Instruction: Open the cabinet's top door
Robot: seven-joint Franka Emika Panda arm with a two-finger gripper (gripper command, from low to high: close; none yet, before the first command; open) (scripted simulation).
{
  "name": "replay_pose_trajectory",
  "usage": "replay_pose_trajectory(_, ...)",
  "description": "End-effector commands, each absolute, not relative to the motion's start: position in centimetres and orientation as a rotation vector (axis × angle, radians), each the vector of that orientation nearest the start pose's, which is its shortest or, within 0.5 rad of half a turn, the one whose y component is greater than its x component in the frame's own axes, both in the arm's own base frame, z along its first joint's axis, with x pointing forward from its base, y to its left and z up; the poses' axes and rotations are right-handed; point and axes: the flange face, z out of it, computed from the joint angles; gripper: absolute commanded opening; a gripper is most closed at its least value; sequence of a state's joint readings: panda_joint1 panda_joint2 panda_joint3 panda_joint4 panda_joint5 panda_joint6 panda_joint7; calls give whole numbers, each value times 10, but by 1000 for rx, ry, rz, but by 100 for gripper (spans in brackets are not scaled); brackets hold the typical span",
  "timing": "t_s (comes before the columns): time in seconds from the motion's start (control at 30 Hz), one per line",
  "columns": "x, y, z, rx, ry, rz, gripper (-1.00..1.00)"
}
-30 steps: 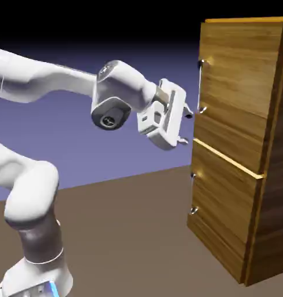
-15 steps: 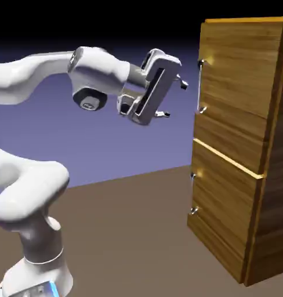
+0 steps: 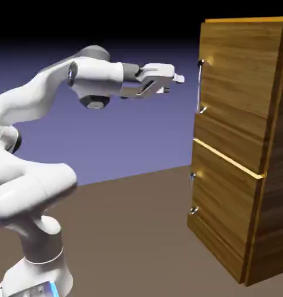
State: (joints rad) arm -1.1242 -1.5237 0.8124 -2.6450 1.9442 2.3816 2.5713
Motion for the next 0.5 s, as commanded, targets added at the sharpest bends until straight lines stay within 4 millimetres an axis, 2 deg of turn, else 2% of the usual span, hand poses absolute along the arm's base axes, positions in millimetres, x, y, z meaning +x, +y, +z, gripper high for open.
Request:
replay_pose_trajectory(0.0, 326, 29, 598, 482, 1595, 306, 0)
replay_pose_trajectory(0.23, 364, 35, 574, 658, 1458, 566, 0)
replay_pose_trajectory(0.27, 364, 35, 574, 658, 1458, 566, 0)
replay_pose_trajectory(0.37, 406, 33, 574, 657, 1458, 565, 0)
replay_pose_trajectory(0.4, 414, 31, 574, 658, 1458, 566, 0)
replay_pose_trajectory(0.43, 414, 31, 574, 658, 1458, 566, -100)
replay_pose_trajectory(0.47, 414, 31, 574, 658, 1458, 566, -100)
